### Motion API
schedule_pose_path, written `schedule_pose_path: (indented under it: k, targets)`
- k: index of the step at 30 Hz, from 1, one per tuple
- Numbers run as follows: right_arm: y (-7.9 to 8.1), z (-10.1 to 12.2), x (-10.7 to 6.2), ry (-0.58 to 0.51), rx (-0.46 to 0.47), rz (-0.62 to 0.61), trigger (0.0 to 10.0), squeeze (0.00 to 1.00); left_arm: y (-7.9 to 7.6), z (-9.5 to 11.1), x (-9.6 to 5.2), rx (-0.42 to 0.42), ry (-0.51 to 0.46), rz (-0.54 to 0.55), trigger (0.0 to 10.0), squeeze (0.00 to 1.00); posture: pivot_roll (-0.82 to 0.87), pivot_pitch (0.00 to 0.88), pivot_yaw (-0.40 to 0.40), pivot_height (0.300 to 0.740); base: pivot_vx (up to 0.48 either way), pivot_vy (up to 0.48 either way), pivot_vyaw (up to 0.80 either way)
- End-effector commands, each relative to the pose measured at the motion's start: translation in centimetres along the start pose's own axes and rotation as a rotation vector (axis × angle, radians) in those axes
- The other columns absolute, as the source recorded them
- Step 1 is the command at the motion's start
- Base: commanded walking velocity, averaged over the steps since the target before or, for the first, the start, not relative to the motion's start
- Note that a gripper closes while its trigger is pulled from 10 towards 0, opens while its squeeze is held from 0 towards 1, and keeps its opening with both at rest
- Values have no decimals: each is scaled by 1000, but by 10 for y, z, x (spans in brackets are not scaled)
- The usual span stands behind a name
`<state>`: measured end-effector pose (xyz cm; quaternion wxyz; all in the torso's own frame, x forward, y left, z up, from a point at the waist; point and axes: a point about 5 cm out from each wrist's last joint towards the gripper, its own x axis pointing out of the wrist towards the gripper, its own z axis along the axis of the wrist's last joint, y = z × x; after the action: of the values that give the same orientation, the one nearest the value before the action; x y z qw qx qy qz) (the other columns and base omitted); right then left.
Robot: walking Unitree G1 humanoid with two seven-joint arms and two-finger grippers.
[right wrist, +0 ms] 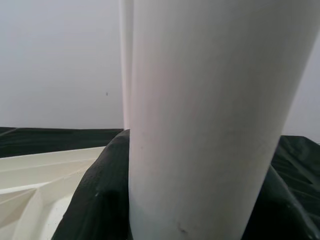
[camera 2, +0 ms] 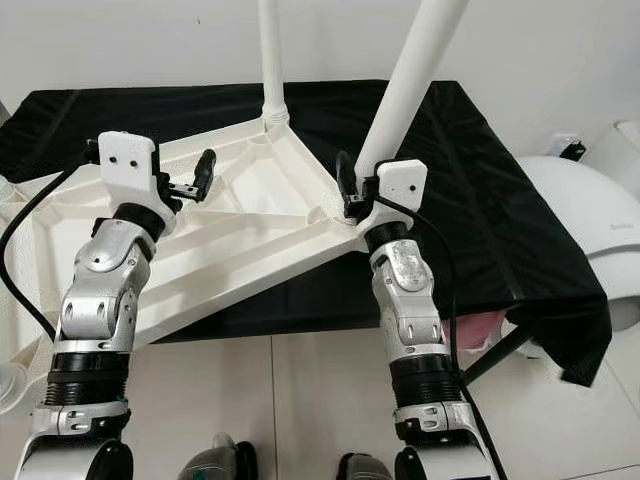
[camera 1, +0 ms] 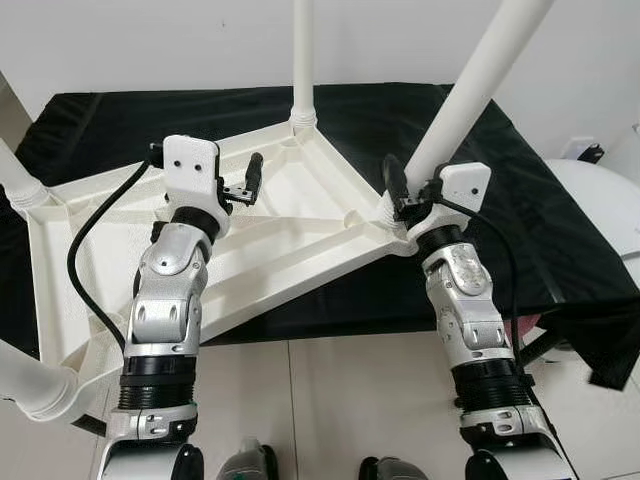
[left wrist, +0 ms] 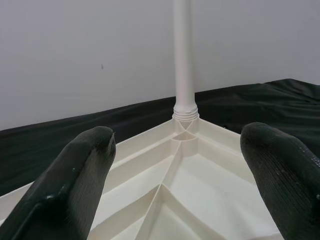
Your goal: Building children table
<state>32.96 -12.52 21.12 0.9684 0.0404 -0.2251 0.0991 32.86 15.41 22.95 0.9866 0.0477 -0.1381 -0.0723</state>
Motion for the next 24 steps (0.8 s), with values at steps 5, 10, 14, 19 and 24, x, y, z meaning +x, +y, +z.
schedule_pose_path:
  k: [5,10,14,19,24]
  targets:
    - [-4,3,-1,-10,-4,-14,10000,0,-2,1,3,-4,-5,38,10000,0,-87,89,42,740,0,0,0]
    - [-1,4,1,-13,-8,-1,10000,0,-1,-1,0,0,1,39,10000,0,-96,85,51,740,0,0,0]
    - [-1,7,2,-26,-17,-3,10000,0,-1,-5,3,-6,16,26,10000,0,-137,84,71,740,0,0,0]
    - [-5,9,-1,-28,-27,-16,10000,0,-9,-1,10,-10,-4,-13,10000,0,-144,83,71,740,0,0,0]
    - [-7,7,-3,-15,-31,-16,10000,0,-18,4,8,-6,-27,-80,10000,0,-131,83,58,740,0,0,0]
